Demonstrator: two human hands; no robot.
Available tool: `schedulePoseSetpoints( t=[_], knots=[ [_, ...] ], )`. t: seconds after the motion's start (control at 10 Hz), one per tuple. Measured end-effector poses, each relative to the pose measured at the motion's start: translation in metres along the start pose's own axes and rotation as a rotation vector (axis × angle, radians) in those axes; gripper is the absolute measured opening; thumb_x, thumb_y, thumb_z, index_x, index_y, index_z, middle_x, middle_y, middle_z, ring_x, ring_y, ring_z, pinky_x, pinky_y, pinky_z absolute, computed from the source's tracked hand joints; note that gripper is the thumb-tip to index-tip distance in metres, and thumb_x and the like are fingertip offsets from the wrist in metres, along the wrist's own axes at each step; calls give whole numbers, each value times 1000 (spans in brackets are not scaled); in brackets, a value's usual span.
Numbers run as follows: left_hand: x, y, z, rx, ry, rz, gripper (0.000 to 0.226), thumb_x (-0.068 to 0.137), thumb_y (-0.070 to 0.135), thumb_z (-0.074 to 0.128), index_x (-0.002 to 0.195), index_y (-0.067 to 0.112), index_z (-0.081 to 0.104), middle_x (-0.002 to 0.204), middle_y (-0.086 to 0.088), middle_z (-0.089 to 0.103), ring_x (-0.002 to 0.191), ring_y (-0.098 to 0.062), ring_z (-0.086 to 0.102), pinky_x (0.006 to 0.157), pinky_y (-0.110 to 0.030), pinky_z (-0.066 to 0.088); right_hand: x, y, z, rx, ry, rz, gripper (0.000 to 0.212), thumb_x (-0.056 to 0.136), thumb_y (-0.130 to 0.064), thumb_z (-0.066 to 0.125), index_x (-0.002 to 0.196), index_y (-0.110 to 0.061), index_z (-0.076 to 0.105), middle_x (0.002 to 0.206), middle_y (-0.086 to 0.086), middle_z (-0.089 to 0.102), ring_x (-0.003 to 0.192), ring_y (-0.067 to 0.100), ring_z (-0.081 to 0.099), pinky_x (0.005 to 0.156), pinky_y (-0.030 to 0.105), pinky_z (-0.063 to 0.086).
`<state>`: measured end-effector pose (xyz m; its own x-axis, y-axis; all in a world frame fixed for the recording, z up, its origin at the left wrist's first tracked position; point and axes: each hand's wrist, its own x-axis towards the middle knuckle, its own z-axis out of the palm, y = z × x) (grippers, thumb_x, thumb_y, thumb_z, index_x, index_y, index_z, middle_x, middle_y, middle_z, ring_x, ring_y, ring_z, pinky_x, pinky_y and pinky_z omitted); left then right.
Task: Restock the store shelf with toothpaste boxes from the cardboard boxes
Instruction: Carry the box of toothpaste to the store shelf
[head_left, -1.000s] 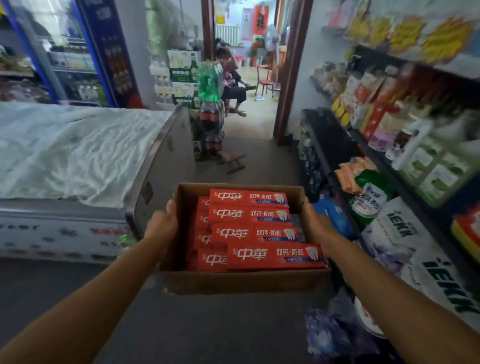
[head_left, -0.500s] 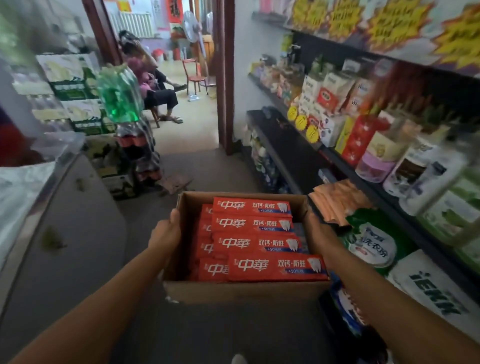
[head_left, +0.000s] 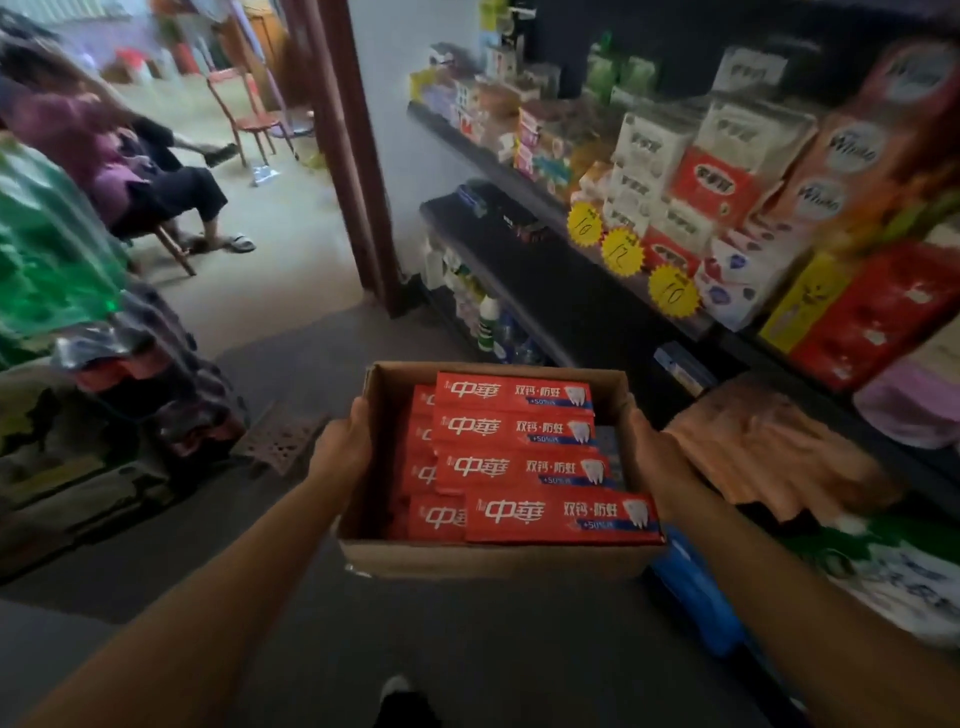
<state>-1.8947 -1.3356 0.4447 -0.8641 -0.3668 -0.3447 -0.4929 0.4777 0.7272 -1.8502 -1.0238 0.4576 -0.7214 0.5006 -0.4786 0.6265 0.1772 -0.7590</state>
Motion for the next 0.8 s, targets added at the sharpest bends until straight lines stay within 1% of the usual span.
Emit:
schedulePoseSetpoints(
  t=[0.1,0.2,0.3,0.4,0.5,0.6,0.7,0.8],
  knots=[
    [90,30,6,67,-67,74,79,97,60,21,119,-6,60,119,-30,60,113,-41,56,98,-47,44,73,-9,51,214,19,87,32,97,-52,41,79,-27,47,88,0,54,68,9,50,65,26,44],
    [161,58,22,141,-168,116,76,98,57,23,120,-6,59,120,-27,60,114,-41,55,98,-45,42,97,-22,86,256,119,140,51,93,-63,37,102,-19,63,93,6,66,80,22,64,74,37,54],
    [235,77,54,195,-245,129,74,98,57,25,119,-5,59,119,-24,60,114,-40,55,96,-42,42,138,-26,115,277,172,237,58,92,-65,33,107,-18,64,94,10,68,80,24,66,71,35,53],
    [303,86,100,247,-334,158,73,98,56,25,120,-4,59,121,-28,59,113,-40,55,96,-44,42,179,-21,148,354,224,300,49,91,-68,34,95,-27,61,97,8,68,84,25,66,78,43,55],
    [362,87,147,291,-396,163,70,98,57,24,120,0,60,119,-24,60,110,-39,57,95,-45,43,221,-11,179,390,244,399,54,92,-65,33,98,-21,63,90,8,70,80,23,68,74,40,56],
    [411,81,192,325,-485,137,70,96,61,26,117,4,62,114,-19,63,106,-37,59,96,-46,46,253,4,205,426,297,439,45,102,-46,28,85,-18,59,75,2,63,66,12,60,54,24,42],
    [458,65,239,385,-549,171,68,97,58,26,113,4,64,111,-19,64,105,-36,59,95,-45,46,289,36,240,488,358,508,46,101,-45,30,84,-16,62,78,10,69,67,22,66,59,30,48],
    [500,38,291,426,-621,227,66,99,53,24,110,3,67,109,-23,66,104,-37,61,88,-41,45,327,74,286,556,399,573,56,97,-56,32,92,-14,69,79,11,74,71,30,72,64,38,57]
  ],
)
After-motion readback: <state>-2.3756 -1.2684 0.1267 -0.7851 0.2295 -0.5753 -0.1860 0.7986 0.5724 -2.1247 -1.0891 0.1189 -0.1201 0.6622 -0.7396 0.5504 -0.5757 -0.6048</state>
